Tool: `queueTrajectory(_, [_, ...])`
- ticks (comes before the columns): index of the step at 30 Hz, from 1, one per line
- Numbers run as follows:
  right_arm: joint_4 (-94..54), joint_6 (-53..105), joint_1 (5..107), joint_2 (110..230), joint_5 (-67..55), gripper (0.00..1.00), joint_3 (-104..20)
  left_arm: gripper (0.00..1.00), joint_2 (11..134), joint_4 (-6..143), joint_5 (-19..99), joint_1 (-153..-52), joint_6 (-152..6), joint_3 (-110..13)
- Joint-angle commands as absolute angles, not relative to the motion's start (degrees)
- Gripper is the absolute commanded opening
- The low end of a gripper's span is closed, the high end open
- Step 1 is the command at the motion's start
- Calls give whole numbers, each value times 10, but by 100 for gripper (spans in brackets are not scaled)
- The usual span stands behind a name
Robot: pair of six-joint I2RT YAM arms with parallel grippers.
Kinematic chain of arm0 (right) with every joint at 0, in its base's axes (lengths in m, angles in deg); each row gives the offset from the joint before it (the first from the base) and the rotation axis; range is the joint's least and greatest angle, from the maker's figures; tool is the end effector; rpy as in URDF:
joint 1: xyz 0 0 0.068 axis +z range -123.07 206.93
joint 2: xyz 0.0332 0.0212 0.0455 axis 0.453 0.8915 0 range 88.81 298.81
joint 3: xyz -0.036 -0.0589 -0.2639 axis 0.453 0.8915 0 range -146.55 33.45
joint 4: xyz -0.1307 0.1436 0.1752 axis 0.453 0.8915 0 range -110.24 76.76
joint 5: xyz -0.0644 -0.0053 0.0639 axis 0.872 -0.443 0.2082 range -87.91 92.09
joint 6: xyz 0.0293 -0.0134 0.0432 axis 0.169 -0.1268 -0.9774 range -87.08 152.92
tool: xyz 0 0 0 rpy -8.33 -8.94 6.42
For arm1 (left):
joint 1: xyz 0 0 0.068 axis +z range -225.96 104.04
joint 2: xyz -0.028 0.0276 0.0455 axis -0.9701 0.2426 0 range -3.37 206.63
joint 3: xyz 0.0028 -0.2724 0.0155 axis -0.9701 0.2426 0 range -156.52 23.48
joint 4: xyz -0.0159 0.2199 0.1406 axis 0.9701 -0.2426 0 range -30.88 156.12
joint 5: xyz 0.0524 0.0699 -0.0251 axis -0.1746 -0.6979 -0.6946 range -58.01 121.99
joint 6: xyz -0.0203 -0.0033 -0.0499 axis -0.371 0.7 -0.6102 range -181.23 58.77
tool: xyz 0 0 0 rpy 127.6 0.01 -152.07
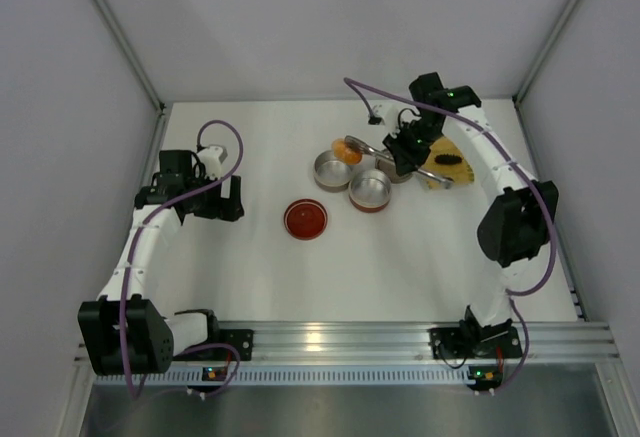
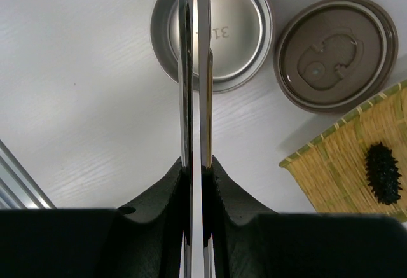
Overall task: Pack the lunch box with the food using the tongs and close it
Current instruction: Place the fake food in the packing box.
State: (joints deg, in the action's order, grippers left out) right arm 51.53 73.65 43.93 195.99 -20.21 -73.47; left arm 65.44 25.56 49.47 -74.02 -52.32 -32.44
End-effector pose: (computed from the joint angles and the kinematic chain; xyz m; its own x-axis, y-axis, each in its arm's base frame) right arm 0.3558 0.1229 0.3230 -0.4399 -0.7656 -0.4693 -0.8833 0.4633 0.0722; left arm 0.2413 -0.0026 0.2767 -0.7705 0.1218 -0.6257 0.2691 0.9520 -0.1460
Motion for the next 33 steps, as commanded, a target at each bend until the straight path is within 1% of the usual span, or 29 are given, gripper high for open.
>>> queueTrajectory(1, [462,710,463,1968,-211,0,-735,98,655,282,497,-742,-524,-322])
queueTrajectory(16, [411,683,498,2043,-195,0,-750,98,653,281,491,-742,-516,-320])
queueTrajectory(33, [408,689,498,2061,-191,0,-707,98,661,289,490,-742,-514,-310])
